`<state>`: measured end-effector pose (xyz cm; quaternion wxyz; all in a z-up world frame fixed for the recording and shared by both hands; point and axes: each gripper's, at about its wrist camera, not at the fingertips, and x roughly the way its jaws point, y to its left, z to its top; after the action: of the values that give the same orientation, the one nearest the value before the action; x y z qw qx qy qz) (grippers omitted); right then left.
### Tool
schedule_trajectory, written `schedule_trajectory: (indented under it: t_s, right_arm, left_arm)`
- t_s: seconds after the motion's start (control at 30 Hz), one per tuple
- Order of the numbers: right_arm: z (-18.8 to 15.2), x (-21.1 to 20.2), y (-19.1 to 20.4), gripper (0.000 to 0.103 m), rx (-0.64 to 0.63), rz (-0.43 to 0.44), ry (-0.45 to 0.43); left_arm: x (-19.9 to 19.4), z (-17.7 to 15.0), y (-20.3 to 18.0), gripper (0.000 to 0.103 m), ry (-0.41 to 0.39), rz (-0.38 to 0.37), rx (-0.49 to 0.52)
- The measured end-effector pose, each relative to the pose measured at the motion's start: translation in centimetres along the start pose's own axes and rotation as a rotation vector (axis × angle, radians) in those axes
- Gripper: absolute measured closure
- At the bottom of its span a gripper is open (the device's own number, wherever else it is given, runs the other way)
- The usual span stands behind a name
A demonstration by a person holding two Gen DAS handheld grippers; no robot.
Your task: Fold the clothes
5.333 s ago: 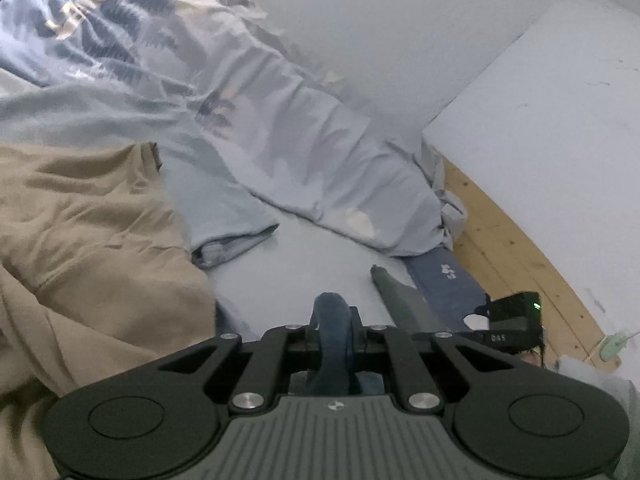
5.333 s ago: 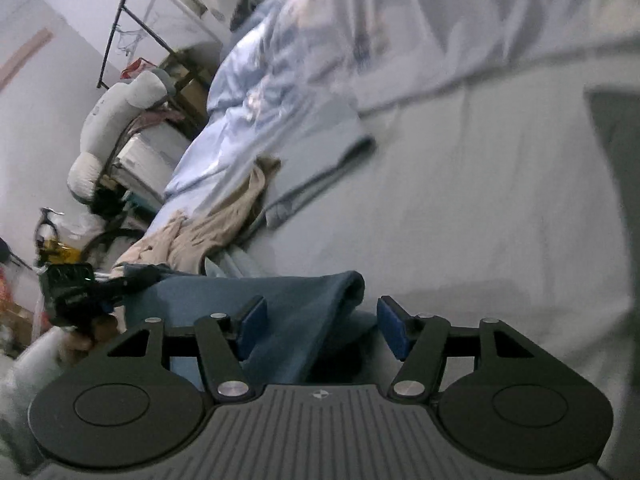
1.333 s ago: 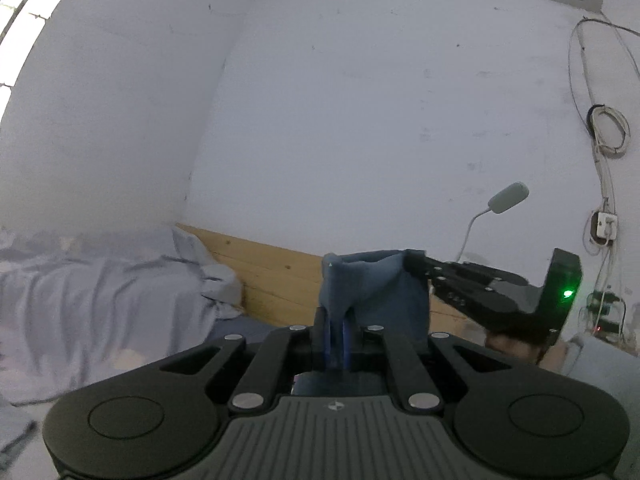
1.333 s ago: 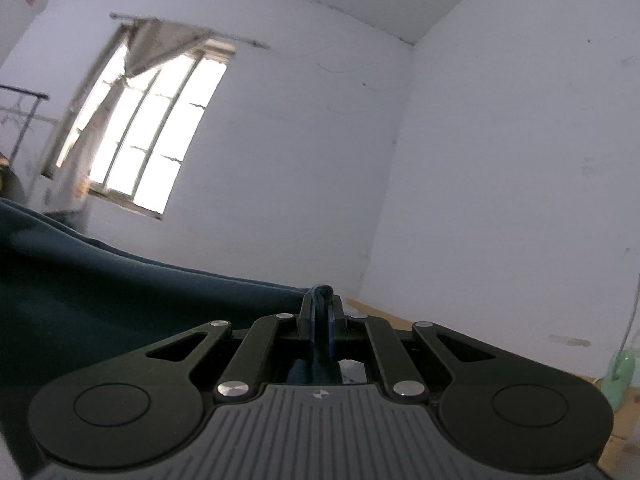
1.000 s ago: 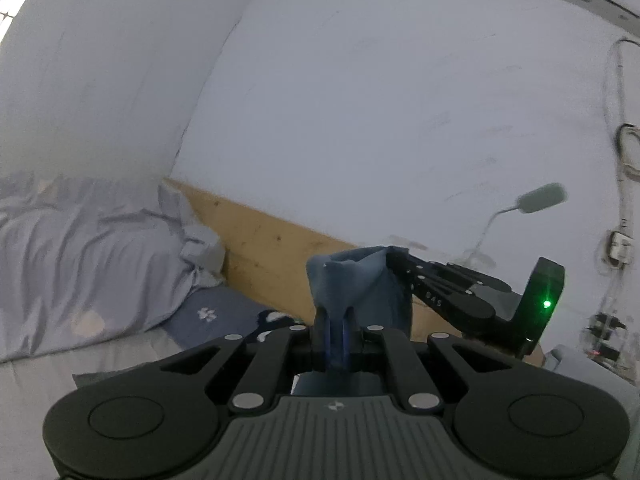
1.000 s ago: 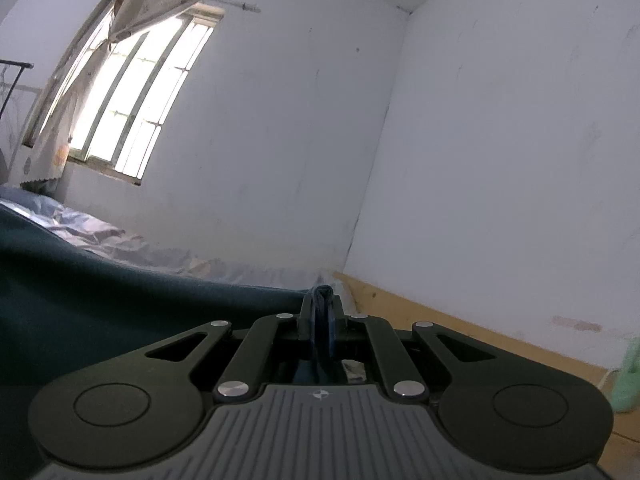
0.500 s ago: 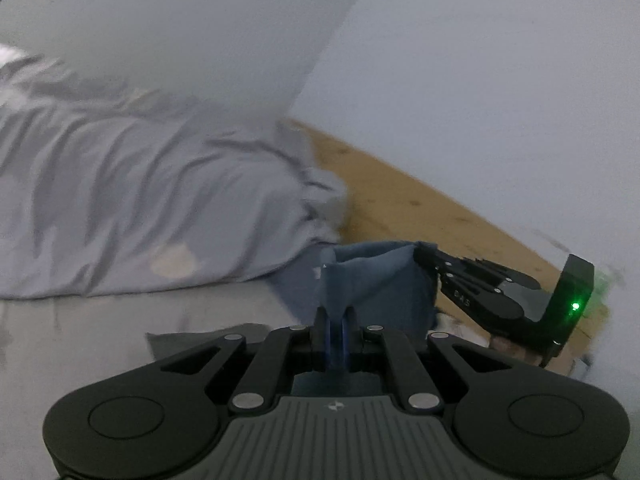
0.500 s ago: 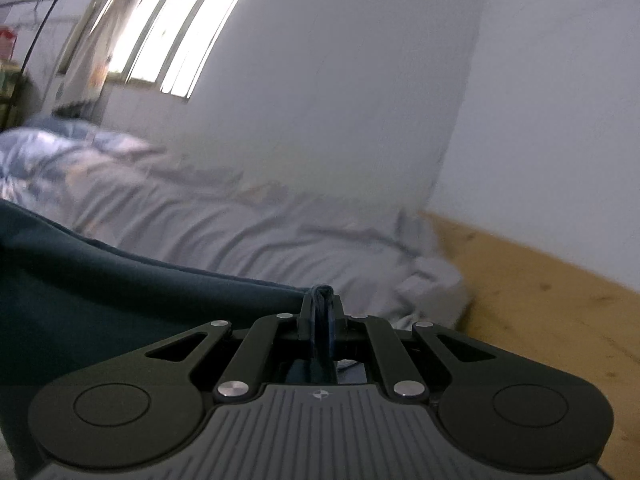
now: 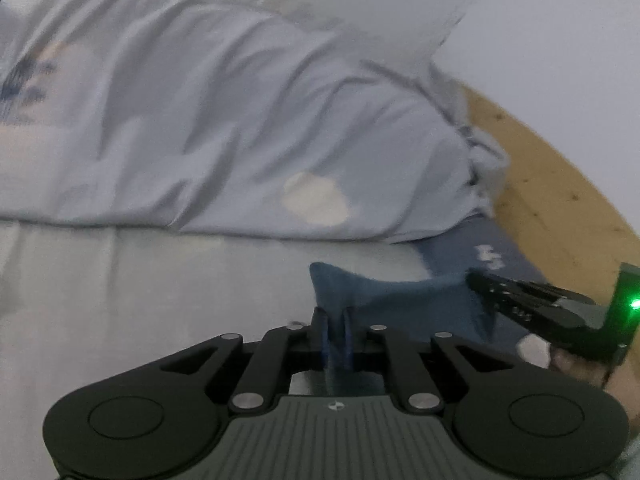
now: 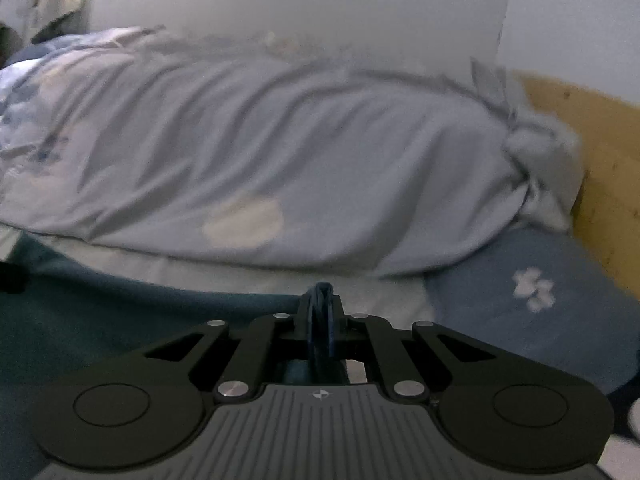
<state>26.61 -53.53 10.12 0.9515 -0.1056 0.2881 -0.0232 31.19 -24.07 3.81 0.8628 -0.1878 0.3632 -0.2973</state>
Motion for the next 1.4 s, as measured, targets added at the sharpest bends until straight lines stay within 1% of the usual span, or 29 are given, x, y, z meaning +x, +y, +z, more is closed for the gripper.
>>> schedule_trajectory:
  t_s: [0.07, 0.1, 0.13, 0.17, 0.23, 0.27, 0.33, 0.4, 0.43, 0.47, 0.5, 0.6, 0.67, 0.73, 0.8, 0.83, 0.93, 0.97, 1.1, 1.17, 1.23, 1.27, 1.37, 1.4]
  right_arm:
    - [0.0, 0.8, 0.2, 0.097, 0.029, -0.005, 0.01]
    - [0.1, 0.8, 0.2, 0.094, 0.049, -0.025, 0.011]
    - [0.3, 0.8, 0.2, 0.088, 0.068, -0.044, 0.011]
    - [0.6, 0.4, 0.1, 0.08, 0.085, -0.071, -0.002]
    - [1.1, -0.5, -0.1, 0.071, 0.118, -0.123, -0.029]
    - [1.5, -1.1, -0.3, 0.069, 0.13, -0.138, -0.052]
    - [1.9, -3.2, -0.7, 0.069, 0.157, -0.147, -0.088]
    - [2.6, -6.0, -0.9, 0.062, 0.191, -0.156, -0.127]
    - [3.0, -7.6, -0.9, 0.056, 0.205, -0.162, -0.147]
    - [3.3, -9.5, -0.8, 0.052, 0.218, -0.162, -0.173]
    - [3.7, -11.7, -0.7, 0.051, 0.232, -0.151, -0.2]
    - [4.6, -18.5, -0.3, 0.048, 0.274, -0.121, -0.281]
    - [4.9, -23.4, 0.4, 0.039, 0.298, -0.111, -0.336]
    - [5.1, -28.6, 1.4, 0.037, 0.301, -0.1, -0.389]
    - [5.2, -33.0, 2.3, 0.036, 0.297, -0.087, -0.428]
    - [5.2, -35.4, 2.7, 0.034, 0.302, -0.084, -0.445]
    - [5.1, -41.5, 3.9, 0.029, 0.328, -0.054, -0.502]
    - [5.0, -43.2, 4.4, 0.025, 0.335, -0.051, -0.514]
    - [4.6, -49.8, 6.4, 0.018, 0.353, -0.021, -0.565]
    - [4.6, -52.7, 7.6, 0.014, 0.354, -0.006, -0.581]
    - [4.6, -55.2, 8.6, 0.011, 0.347, 0.012, -0.596]
    - [4.5, -56.2, 9.2, 0.01, 0.347, 0.016, -0.597]
    - [4.0, -58.8, 11.1, 0.004, 0.333, 0.055, -0.614]
    - [3.7, -59.3, 11.7, 0.003, 0.331, 0.062, -0.613]
  left_arm:
    - [0.9, -0.1, 0.9, 0.093, 0.003, 0.017, -0.016]
    - [1.1, -0.1, 1.3, 0.084, 0.0, 0.024, -0.023]
    - [0.9, -0.2, 1.5, 0.069, -0.011, 0.037, -0.032]
    - [0.6, -0.2, 1.8, 0.062, -0.022, 0.046, -0.039]
    - [-0.5, 0.1, 1.9, 0.051, -0.042, 0.039, -0.043]
    - [-1.1, 0.2, 1.9, 0.048, -0.052, 0.035, -0.045]
    - [-2.8, 0.4, 1.7, 0.039, -0.086, 0.023, -0.037]
    - [-5.2, 0.8, 1.1, 0.036, -0.123, 0.005, -0.025]
    - [-6.7, 0.9, 0.5, 0.033, -0.141, -0.004, -0.016]
    - [-8.1, 1.1, 0.0, 0.031, -0.16, -0.014, -0.004]
    - [-9.8, 1.2, -0.8, 0.03, -0.18, -0.026, 0.018]
    - [-15.3, 1.4, -3.0, 0.025, -0.248, -0.066, 0.036]
    - [-19.3, 1.4, -4.7, 0.021, -0.292, -0.092, 0.044]
    - [-23.0, 1.2, -6.4, 0.018, -0.322, -0.118, 0.058]
    - [-26.9, 0.8, -8.3, 0.018, -0.348, -0.143, 0.08]
    - [-28.8, 0.6, -9.2, 0.017, -0.362, -0.154, 0.091]
    - [-34.3, -0.2, -11.5, 0.012, -0.401, -0.188, 0.116]
    - [-36.2, -0.5, -12.1, 0.01, -0.412, -0.197, 0.122]
    - [-43.5, -1.8, -14.6, 0.007, -0.457, -0.23, 0.149]
    - [-46.8, -2.5, -15.6, 0.004, -0.477, -0.232, 0.157]
    - [-49.8, -3.2, -15.9, 0.0, -0.493, -0.231, 0.169]
    - [-51.2, -3.7, -15.9, 0.0, -0.5, -0.223, 0.177]
    - [-54.5, -5.2, -15.8, 0.0, -0.505, -0.182, 0.211]
    - [-55.4, -5.8, -15.6, 0.0, -0.511, -0.154, 0.224]
